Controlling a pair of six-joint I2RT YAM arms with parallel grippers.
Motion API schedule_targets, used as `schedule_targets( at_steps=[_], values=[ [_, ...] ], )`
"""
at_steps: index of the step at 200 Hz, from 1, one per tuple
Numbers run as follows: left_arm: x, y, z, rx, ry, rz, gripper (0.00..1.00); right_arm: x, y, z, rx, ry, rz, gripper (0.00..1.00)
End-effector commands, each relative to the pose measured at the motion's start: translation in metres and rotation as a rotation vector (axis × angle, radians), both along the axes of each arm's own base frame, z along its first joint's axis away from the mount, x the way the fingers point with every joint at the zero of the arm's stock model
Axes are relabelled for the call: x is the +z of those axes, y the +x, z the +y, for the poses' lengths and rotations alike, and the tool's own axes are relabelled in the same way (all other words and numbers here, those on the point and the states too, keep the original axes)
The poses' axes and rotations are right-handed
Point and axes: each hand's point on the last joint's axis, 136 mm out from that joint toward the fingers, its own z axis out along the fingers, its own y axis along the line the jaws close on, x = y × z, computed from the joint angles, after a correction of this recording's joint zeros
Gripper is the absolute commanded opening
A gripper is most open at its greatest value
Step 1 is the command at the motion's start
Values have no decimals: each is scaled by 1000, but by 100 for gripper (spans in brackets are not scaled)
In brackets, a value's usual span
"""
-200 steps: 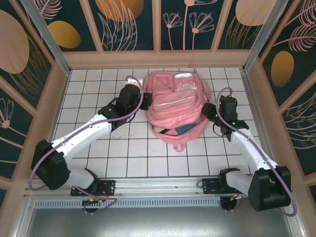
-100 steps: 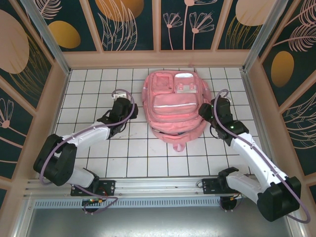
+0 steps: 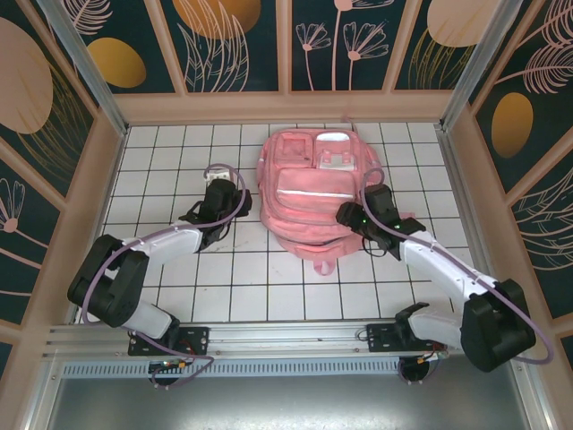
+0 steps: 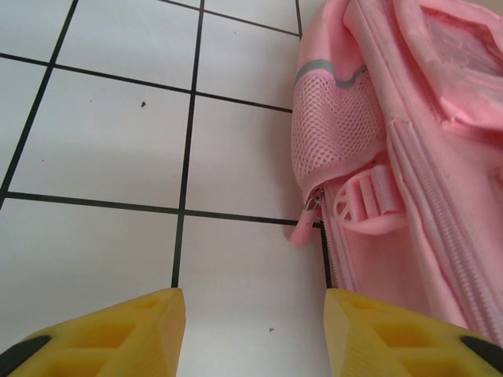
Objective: Pack the student bag
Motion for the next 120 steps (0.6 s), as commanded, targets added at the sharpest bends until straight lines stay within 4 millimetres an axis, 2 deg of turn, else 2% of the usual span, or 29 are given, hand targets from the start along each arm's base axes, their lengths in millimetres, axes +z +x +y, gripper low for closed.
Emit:
schedule_targets(
  at_steps=[1, 20, 28, 50, 58, 73, 105, 120],
  values=[
    [-7, 2, -8, -49, -7, 0, 51, -10, 7, -7, -23, -14, 1, 58],
    [-14, 2, -15, -83, -15, 17, 51, -16, 21, -24, -62, -25, -8, 48],
    [-16, 1, -17, -92, -20, 24, 51, -19, 27, -35, -89, -29, -8, 47],
    [-18, -1, -21, -116, -36, 33, 50, -26, 45, -62, -155, -51, -14, 47],
    [-18, -1, -23, -126, -40, 36, 50, -27, 50, -64, -145, -42, -12, 48],
    [-19, -3, -27, -150, -51, 42, 50, -30, 62, -78, -172, -77, -8, 49],
    [-22, -7, -46, -253, -84, 54, 47, -25, 85, -103, -225, -111, -24, 49],
    [-28, -8, -52, -292, -84, 55, 46, -19, 93, -108, -231, -128, -36, 49]
  ],
)
